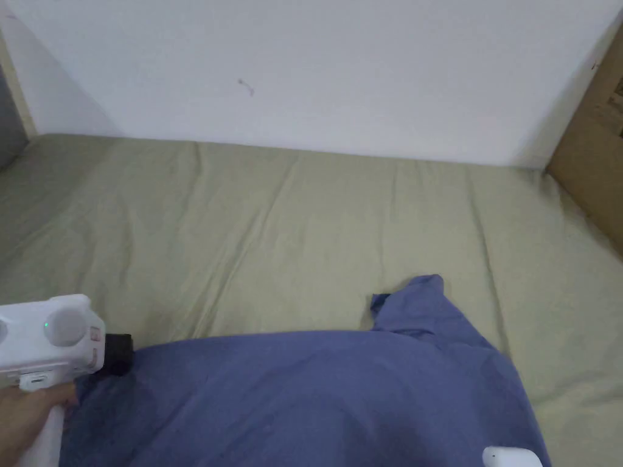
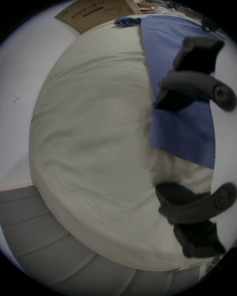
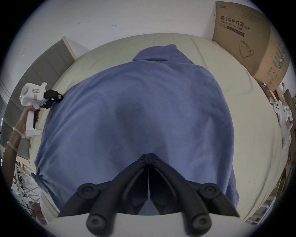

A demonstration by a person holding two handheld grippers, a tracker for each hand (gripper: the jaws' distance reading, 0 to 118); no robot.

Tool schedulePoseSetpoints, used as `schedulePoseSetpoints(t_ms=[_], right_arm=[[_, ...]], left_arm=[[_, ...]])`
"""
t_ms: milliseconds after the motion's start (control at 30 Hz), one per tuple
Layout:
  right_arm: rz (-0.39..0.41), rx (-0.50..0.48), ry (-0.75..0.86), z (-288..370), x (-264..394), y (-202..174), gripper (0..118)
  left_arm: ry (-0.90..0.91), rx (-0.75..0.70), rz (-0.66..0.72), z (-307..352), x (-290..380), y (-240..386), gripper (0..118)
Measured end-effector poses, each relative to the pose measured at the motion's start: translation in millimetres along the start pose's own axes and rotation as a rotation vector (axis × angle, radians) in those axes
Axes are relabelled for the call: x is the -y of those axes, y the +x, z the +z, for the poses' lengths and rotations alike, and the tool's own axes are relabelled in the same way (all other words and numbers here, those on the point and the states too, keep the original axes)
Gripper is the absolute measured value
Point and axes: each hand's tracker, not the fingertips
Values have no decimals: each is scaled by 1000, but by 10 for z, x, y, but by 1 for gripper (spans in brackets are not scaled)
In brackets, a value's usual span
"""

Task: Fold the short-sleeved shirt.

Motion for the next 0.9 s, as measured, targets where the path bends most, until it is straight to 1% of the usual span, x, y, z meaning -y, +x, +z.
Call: schedulePoseSetpoints(t_ms=[33, 67, 100, 133, 233, 300, 333, 367, 400, 433, 467, 500, 533, 567, 600, 667, 700, 733, 767, 800, 833, 867, 900], right_arm=[[-4, 2, -1, 2, -10, 25, 1], [-13, -1, 3, 12, -26, 52, 1], [-17, -6, 4, 17, -47, 70, 1], [-20, -12, 7, 25, -93, 103, 1], [-21, -26, 33, 46, -301, 219, 1], [-8, -58, 83, 49, -546, 342, 1], [-17, -51, 110, 31, -701, 407, 1], [-4, -38, 113, -22, -891, 472, 7], [4, -33, 112, -75, -1053, 521, 24], [19, -25, 103, -174, -1279, 599, 67], [35, -5, 92, -290, -1456, 666, 96], [18, 14, 107, -388, -1612, 744, 107], [4, 31, 129, -494, -1769, 830, 107], [-19, 54, 111, -615, -1910, 917, 107], [-59, 92, 76, -743, -2051, 973, 107], [-45, 83, 7, -970, -2224, 1045, 107], [-14, 70, -13, -1076, -2238, 1057, 107], [12, 88, -42, -1186, -2238, 1063, 105], [23, 123, -103, -1306, -2228, 1071, 100], [27, 139, -156, -1407, -2194, 1086, 95], [15, 108, -152, -1464, -2123, 1105, 94], [-12, 110, -89, -1390, -2151, 1091, 92], [-16, 104, -105, -1360, -2187, 1088, 82]], left_arm=[[9, -11, -14, 92, -22, 10, 53], [17, -13, -23, 164, -31, 13, 24], [34, -8, -29, 218, -82, -5, 1], [49, 18, -23, 268, -85, -18, 1], [11, 24, -7, 245, -95, -26, 1], [18, 20, -7, 289, -61, 2, 1], [26, 15, -14, 323, -51, 26, 1], [37, 3, -28, 352, -52, 43, 1], [51, -8, -46, 391, -51, 69, 1], [69, -17, -77, 431, -65, 103, 1], [71, -22, -81, 469, -78, 129, 1], [76, -27, -80, 476, -104, 129, 1], [86, -25, -84, 511, -119, 137, 1], [99, -22, -81, 546, -133, 141, 1], [108, -22, -76, 559, -147, 142, 1], [117, -19, -80, 565, -165, 139, 1], [119, -19, -81, 558, -167, 138, 1], [116, -20, -88, 550, -172, 137, 1], [113, -20, -93, 542, -163, 134, 1], [114, -18, -95, 536, -162, 124, 1], [112, -15, -99, 527, -163, 111, 1], [112, -16, -98, 525, -159, 100, 1], [114, -14, -96, 518, -156, 86, 1]])
